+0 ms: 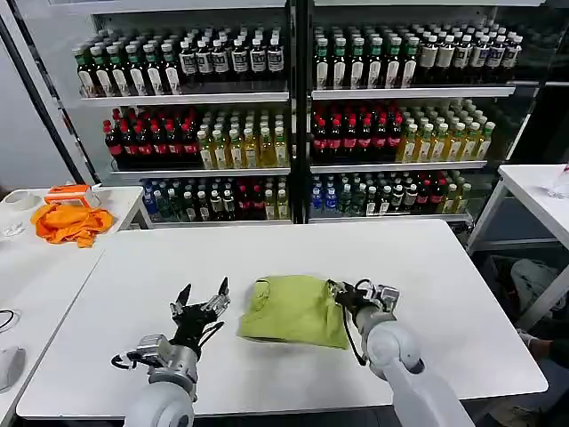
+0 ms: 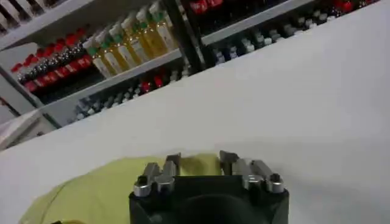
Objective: Fold and organize the clothes.
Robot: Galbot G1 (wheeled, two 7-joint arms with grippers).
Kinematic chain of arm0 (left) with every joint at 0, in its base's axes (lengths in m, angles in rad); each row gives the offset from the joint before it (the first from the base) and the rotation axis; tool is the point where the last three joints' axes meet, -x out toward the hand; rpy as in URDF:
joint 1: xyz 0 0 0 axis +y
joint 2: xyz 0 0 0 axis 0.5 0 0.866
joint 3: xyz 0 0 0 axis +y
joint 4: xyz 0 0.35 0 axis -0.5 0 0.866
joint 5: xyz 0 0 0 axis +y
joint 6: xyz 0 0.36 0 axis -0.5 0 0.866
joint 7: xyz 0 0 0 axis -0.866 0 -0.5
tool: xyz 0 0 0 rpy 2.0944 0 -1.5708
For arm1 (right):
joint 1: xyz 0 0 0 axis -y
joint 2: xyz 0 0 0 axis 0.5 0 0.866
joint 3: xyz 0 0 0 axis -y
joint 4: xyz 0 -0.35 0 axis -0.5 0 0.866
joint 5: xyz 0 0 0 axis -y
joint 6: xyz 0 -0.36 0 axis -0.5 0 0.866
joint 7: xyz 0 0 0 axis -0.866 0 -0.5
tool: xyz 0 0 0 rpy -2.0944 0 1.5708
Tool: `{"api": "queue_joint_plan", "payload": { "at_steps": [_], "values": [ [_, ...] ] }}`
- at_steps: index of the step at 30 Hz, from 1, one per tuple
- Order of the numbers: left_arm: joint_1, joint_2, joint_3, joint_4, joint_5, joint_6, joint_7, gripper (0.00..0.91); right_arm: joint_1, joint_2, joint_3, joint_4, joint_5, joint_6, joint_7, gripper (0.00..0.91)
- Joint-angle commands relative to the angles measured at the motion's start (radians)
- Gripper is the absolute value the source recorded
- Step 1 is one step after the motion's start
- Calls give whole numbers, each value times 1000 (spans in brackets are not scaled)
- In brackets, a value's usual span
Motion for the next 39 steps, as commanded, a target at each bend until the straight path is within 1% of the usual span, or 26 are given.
{"api": "queue_joint_plan", "payload": {
  "at_steps": [1,4,7,11,16,17,18,20,21,22,23,24,25,28,29,31,32,34,35,36,37,39],
  "values": [
    [31,11,-44,-11,-22,-7,-3,907,120,21,-54,-130,-22,0,14,0],
    [31,10,-43,-6,-22,-8,-3,907,136,26,-61,-155,-43,0,10,0],
    [28,9,-44,1,-22,-10,-2,907,155,28,-73,-182,-78,3,-8,0],
    [28,10,-48,3,-23,-11,-2,907,182,33,-85,-219,-96,6,-21,0],
    [28,11,-50,3,-24,-11,-2,907,217,35,-108,-271,-142,13,-45,0],
    [29,11,-51,2,-24,-11,-2,907,218,34,-109,-277,-156,12,-51,0],
    [31,10,-51,0,-24,-11,-2,907,217,30,-109,-274,-171,8,-71,0],
    [33,10,-51,-2,-23,-12,-1,907,214,25,-113,-269,-189,6,-84,0],
    [35,9,-50,-4,-21,-12,-1,907,198,9,-124,-236,-201,19,-113,131],
    [37,9,-50,-6,-19,-12,0,907,180,0,-131,-192,-221,33,-119,907],
    [39,10,-50,-8,-4,-15,1,907,167,-8,-134,-169,-257,53,-119,907],
    [42,10,-49,-13,17,-21,3,907,122,-23,-123,-111,-364,125,-125,907],
    [46,11,-48,-17,50,-30,6,907,96,-32,-112,-85,-400,167,-127,907],
    [68,19,-38,-36,145,-64,25,907,-20,-67,-46,-1,-555,324,-141,907],
    [74,21,-36,-43,166,-67,29,907,-70,-81,-23,28,-592,370,-149,907],
    [85,24,-32,-47,193,-76,36,907,-162,-104,44,89,-624,442,-163,907],
    [87,24,-32,-46,200,-78,37,907,-212,-116,68,139,-624,465,-168,907],
    [91,24,-34,-46,202,-79,39,907,-295,-129,133,220,-614,473,-182,907],
    [93,23,-34,-46,206,-80,39,907,-321,-133,150,257,-610,472,-180,907],
    [97,22,-35,-46,211,-82,40,907,-411,-131,201,332,-602,468,-181,907],
    [101,21,-36,-45,218,-85,41,907,-448,-128,216,351,-603,469,-181,907],
    [112,20,-36,-48,232,-90,45,907,-545,-110,282,419,-596,470,-189,907]
  ]
}}
